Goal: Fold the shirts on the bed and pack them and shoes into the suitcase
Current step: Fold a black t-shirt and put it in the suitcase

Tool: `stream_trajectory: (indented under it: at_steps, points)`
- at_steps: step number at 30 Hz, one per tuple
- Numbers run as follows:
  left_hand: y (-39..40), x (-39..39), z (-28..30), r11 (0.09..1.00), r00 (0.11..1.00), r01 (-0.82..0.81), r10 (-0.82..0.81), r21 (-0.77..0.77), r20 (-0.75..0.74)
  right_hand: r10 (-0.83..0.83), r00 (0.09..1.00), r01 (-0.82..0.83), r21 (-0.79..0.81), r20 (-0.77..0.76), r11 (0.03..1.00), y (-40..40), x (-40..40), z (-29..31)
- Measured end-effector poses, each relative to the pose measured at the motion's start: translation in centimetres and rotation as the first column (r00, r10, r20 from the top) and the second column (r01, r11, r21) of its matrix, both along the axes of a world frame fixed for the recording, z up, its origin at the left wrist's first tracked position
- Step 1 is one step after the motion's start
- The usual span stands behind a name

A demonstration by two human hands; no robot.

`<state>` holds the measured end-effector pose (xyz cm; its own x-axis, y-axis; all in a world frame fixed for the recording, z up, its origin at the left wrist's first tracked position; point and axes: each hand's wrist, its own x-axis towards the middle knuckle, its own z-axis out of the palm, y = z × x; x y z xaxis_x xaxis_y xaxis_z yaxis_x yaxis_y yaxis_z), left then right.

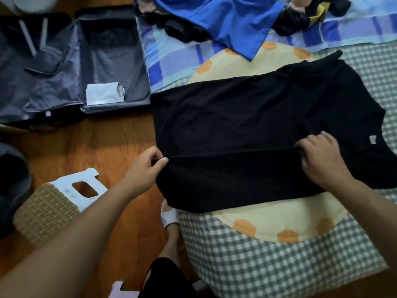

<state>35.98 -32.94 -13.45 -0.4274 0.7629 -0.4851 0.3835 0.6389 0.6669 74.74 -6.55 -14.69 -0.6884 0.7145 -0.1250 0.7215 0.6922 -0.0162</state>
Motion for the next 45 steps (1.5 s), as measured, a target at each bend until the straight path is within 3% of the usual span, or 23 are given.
stream_trajectory:
  at_steps: [3,6,8,10,13,15,19,25,29,32,34,36,38,40,43,45]
  points:
    - [-1.1,-0.4,-0.3,0.971,0.971,-0.237,0.237,0.016,0.016,-0.014,0.998,0.017,0.047,-0.066,0.999,0.1,-1.6,-0.6]
    - [-0.8,0.1,-2.2,0.936,0.947,-0.281,0.306,-0.214,0.094,-0.085,0.996,0.086,0.006,-0.039,0.996,-0.3,-2.4,-2.5]
    - [0.0,1.3,-2.9,0.914,0.957,-0.29,0.281,-0.285,-0.071,-0.188,0.978,0.186,-0.024,-0.096,0.982,-1.0,-2.6,-3.0]
    - [1.5,3.5,-1.9,0.938,0.922,-0.302,0.24,-0.173,-0.304,-0.283,0.937,0.276,-0.065,-0.205,0.959,-1.5,-2.4,-2.3]
    - [4.6,8.8,0.6,0.997,0.931,-0.02,0.046,0.075,-0.361,-0.461,0.845,0.448,-0.113,-0.272,0.887,-1.1,0.3,-0.4]
    - [7.5,12.4,1.4,0.974,0.935,0.181,-0.129,0.132,-0.329,-0.631,0.751,0.615,-0.142,-0.193,0.775,0.7,4.0,0.6]
    - [15.6,18.8,1.6,0.929,0.934,0.329,-0.294,0.168,-0.2,-0.807,0.59,0.786,-0.249,0.033,0.565,5.1,12.0,1.5]
    - [29.7,27.1,-0.8,0.866,0.838,0.497,-0.462,0.055,-0.289,-0.735,0.673,0.682,-0.458,0.086,0.571,8.0,15.4,-0.7]
    - [35.5,30.2,-3.3,0.74,0.618,0.664,-0.621,-0.102,-0.482,-0.782,0.623,0.645,-0.58,0.023,0.497,9.0,16.5,-2.6]
    - [37.8,31.0,-3.5,0.694,0.58,0.684,-0.705,-0.224,-0.408,-0.781,0.623,0.626,-0.62,0.033,0.473,8.8,18.0,-2.8]
    - [38.2,31.0,-2.6,0.753,0.704,0.642,-0.654,-0.144,-0.278,-0.765,0.644,0.594,-0.629,-0.002,0.501,8.9,18.8,-1.6]
    - [37.8,30.1,-1.0,0.9,0.901,0.426,-0.413,0.09,-0.13,-0.752,0.652,0.561,-0.61,-0.091,0.56,9.7,19.0,0.0]
    - [37.6,28.6,1.4,0.937,0.973,0.218,-0.188,0.275,-0.13,-0.735,0.645,0.536,-0.562,-0.21,0.63,11.4,18.5,1.5]
    - [38.2,27.0,2.4,0.926,0.974,0.159,-0.09,0.343,-0.209,-0.698,0.645,0.517,-0.496,-0.31,0.698,13.4,17.0,2.0]
    - [39.4,26.1,1.5,0.968,0.881,0.219,-0.14,0.127,-0.453,-0.704,0.639,0.537,-0.476,-0.309,0.696,15.5,15.0,0.6]
    - [37.8,26.9,0.7,0.963,0.805,0.256,-0.165,0.083,-0.57,-0.749,0.613,0.633,-0.413,-0.25,0.655,15.1,15.0,-0.5]
